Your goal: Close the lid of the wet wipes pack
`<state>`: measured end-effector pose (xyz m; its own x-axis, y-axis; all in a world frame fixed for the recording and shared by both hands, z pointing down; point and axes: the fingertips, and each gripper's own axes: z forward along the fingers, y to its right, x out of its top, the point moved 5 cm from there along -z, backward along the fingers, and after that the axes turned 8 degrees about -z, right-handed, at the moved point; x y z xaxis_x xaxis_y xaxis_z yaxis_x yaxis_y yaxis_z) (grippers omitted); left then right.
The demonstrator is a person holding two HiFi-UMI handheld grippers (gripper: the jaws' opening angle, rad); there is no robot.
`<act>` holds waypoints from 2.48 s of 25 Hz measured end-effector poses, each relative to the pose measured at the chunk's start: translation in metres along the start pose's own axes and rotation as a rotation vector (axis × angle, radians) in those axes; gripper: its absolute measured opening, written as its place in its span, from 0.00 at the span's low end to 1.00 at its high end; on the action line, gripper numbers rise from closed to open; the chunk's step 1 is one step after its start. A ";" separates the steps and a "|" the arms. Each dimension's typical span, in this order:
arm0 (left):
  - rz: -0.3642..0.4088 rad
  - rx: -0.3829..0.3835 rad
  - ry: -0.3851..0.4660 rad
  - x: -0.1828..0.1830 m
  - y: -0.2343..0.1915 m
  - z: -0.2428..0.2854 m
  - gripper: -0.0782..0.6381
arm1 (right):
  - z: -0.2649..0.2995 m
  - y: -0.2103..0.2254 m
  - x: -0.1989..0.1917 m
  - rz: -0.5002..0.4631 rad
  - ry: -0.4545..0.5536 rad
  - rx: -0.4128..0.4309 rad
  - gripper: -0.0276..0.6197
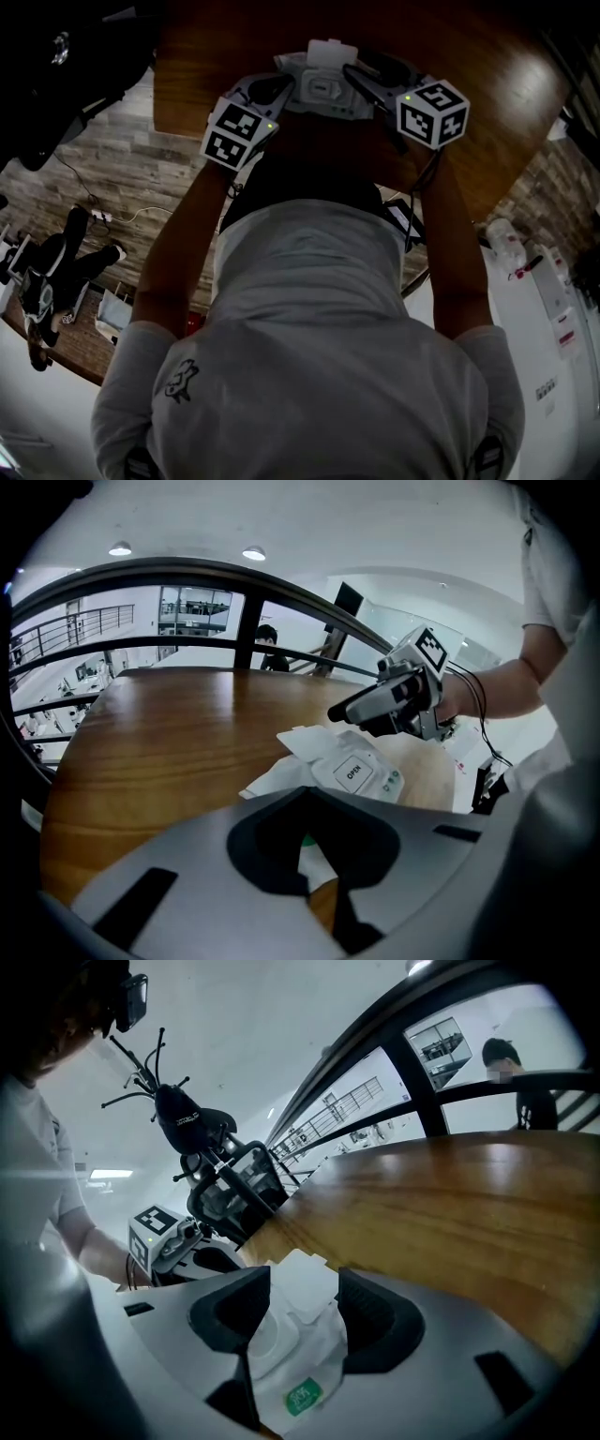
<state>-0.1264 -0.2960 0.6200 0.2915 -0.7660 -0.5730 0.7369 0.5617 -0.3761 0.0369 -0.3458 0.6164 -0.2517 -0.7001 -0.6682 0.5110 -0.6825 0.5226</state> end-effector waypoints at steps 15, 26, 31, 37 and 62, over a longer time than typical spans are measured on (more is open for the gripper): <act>0.004 -0.033 -0.027 -0.004 -0.004 0.013 0.13 | 0.018 0.012 -0.004 0.011 -0.075 0.008 0.37; -0.006 -0.029 -0.020 -0.005 -0.004 0.014 0.13 | 0.023 0.009 -0.002 -0.014 -0.108 0.045 0.37; -0.003 -0.023 -0.021 -0.004 -0.003 0.014 0.13 | 0.018 0.004 0.005 -0.050 -0.100 0.034 0.37; 0.006 -0.018 -0.025 -0.004 -0.003 0.013 0.13 | 0.010 -0.006 0.012 -0.067 -0.085 0.019 0.37; 0.053 -0.026 -0.032 -0.007 -0.005 0.013 0.13 | -0.008 -0.058 -0.001 -0.064 -0.068 -0.015 0.37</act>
<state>-0.1247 -0.2974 0.6351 0.3495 -0.7444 -0.5689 0.7041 0.6093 -0.3647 0.0137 -0.3040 0.5825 -0.3390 -0.6677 -0.6627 0.5037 -0.7238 0.4716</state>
